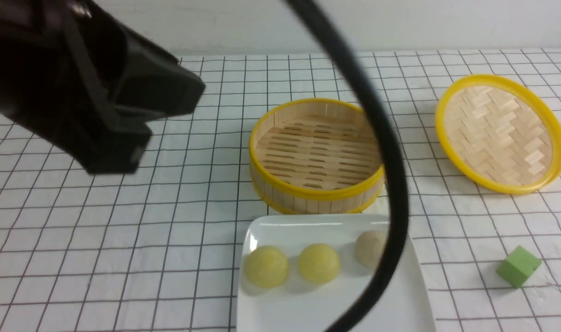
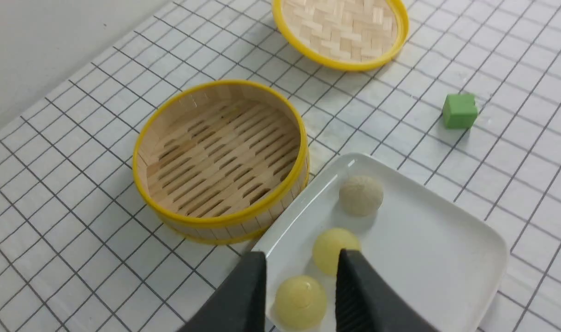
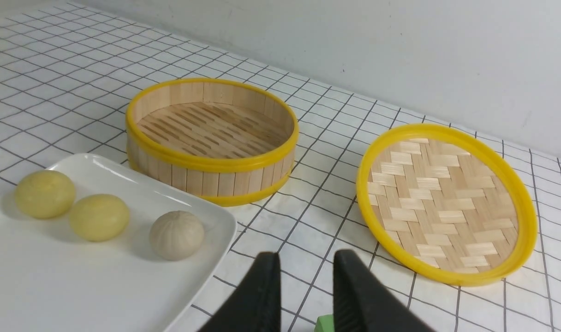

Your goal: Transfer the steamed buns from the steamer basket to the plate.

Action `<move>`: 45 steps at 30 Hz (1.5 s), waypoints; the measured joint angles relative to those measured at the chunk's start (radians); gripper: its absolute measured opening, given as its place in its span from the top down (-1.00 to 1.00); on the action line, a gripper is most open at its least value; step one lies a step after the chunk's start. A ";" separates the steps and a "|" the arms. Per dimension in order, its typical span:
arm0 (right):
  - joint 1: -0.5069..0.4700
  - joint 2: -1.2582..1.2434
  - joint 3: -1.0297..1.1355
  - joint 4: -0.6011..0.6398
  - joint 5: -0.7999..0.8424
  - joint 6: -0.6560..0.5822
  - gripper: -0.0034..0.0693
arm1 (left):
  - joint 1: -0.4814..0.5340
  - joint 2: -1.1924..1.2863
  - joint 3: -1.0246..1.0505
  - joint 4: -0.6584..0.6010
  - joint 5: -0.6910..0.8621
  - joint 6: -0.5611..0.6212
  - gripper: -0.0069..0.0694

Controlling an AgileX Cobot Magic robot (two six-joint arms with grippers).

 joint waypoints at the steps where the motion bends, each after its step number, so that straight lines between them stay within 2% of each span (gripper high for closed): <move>1: 0.000 0.000 0.000 0.000 0.000 0.000 0.38 | 0.000 0.001 0.042 -0.003 -0.057 0.007 0.18; 3: 0.000 0.000 0.000 0.000 0.000 0.000 0.37 | 0.000 0.003 0.068 -0.011 -0.099 0.011 0.18; 5: 0.000 0.000 0.000 0.000 0.000 0.000 0.37 | 0.000 0.010 0.176 -0.036 -0.289 0.016 0.18; 6: 0.000 0.000 0.000 0.000 0.000 0.000 0.37 | 0.000 0.010 0.185 -0.037 -0.305 0.016 0.18; 10: 0.000 0.000 0.000 0.001 0.000 0.000 0.35 | 0.000 0.033 0.371 -0.045 -0.587 0.018 0.18; 16: 0.000 0.000 0.000 0.001 0.002 0.000 0.33 | 0.000 0.036 0.519 0.017 -0.695 0.016 0.18; 20: 0.000 0.000 0.000 0.001 0.002 0.000 0.32 | 0.021 0.003 0.560 0.032 -0.705 0.011 0.18; 24: 0.000 0.000 0.000 0.000 0.003 0.000 0.31 | 0.078 -0.112 0.598 0.040 -0.692 -0.048 0.18; 29: 0.000 0.000 0.000 0.000 0.003 0.000 0.29 | 0.088 -0.262 0.607 0.088 -0.581 -0.079 0.18; 32: 0.000 0.000 0.000 0.000 0.003 0.000 0.28 | 0.088 -0.399 0.610 0.192 -0.419 -0.199 0.18; 34: 0.000 0.000 0.000 0.000 0.003 0.000 0.27 | 0.088 -0.433 0.612 0.226 -0.375 -0.245 0.18; 35: 0.000 0.000 0.000 0.000 0.003 0.000 0.26 | 0.088 -0.487 0.623 0.281 -0.320 -0.324 0.18; 36: 0.000 0.000 0.000 0.000 0.003 0.000 0.26 | 0.088 -0.494 0.625 0.287 -0.315 -0.332 0.18; 37: 0.000 0.000 0.000 0.000 0.003 0.000 0.26 | 0.088 -0.555 0.656 0.329 -0.288 -0.389 0.18; 41: 0.000 0.000 0.000 0.000 0.003 0.000 0.26 | 0.088 -0.661 0.778 0.399 -0.295 -0.477 0.18; 45: 0.000 0.000 0.000 0.000 0.003 0.000 0.26 | 0.088 -0.741 0.950 0.476 -0.414 -0.523 0.18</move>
